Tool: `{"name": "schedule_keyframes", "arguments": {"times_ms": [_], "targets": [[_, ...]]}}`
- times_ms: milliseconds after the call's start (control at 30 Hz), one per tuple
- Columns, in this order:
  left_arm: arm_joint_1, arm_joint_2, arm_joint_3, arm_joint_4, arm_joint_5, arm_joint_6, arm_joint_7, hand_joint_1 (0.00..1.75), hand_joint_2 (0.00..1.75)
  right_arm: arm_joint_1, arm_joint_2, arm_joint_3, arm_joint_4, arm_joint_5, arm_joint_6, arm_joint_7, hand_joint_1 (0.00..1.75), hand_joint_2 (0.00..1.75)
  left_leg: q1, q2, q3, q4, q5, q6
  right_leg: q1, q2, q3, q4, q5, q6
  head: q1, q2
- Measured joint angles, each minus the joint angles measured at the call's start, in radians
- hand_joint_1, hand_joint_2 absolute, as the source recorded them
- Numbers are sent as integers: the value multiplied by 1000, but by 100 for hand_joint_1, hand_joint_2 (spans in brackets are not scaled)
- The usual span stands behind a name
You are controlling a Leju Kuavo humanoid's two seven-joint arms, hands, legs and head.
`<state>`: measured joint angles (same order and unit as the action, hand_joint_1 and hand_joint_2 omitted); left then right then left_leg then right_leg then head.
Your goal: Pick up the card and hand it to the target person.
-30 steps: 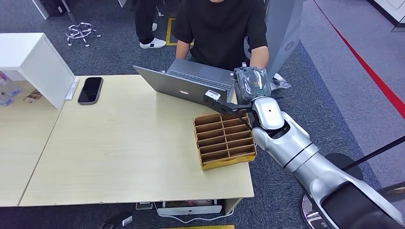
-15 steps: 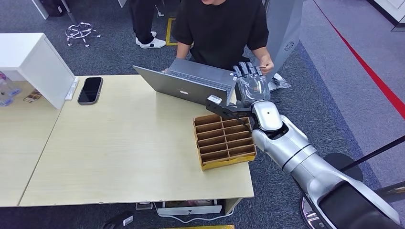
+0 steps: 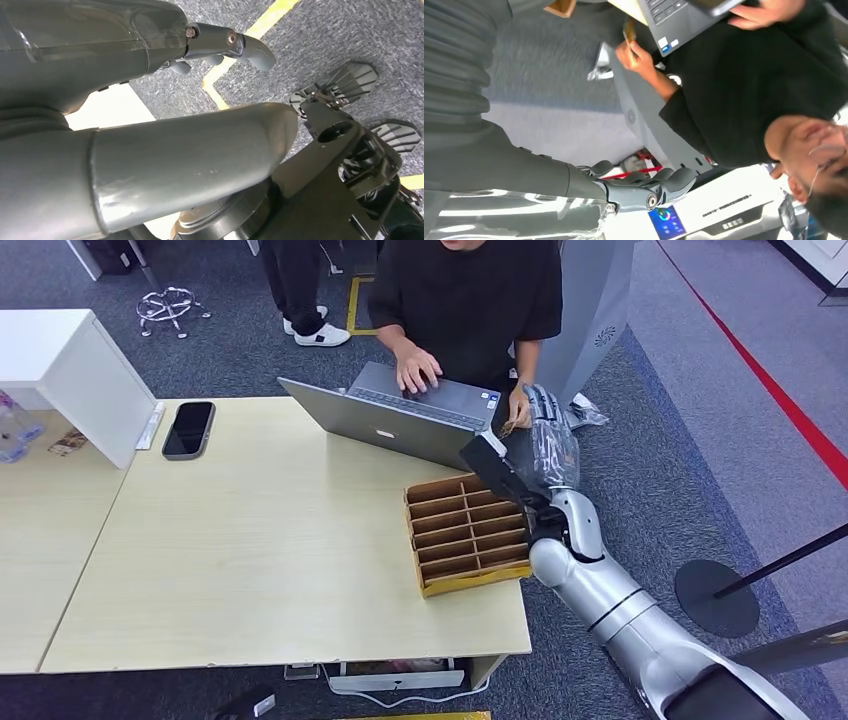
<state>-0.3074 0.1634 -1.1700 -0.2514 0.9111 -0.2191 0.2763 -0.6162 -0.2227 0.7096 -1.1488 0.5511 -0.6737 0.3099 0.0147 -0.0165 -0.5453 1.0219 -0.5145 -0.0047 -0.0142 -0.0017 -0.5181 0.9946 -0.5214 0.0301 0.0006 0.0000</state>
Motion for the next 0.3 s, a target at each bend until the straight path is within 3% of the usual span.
{"name": "schedule_keyframes", "arguments": {"times_ms": [300], "targets": [[25,7,0,0,19,16,-18,0,0,170,4,-135,-156,4,-26,-74,0,175,0,0,0,0,0,0,0,0,0,0,0,0,0,0]]}}
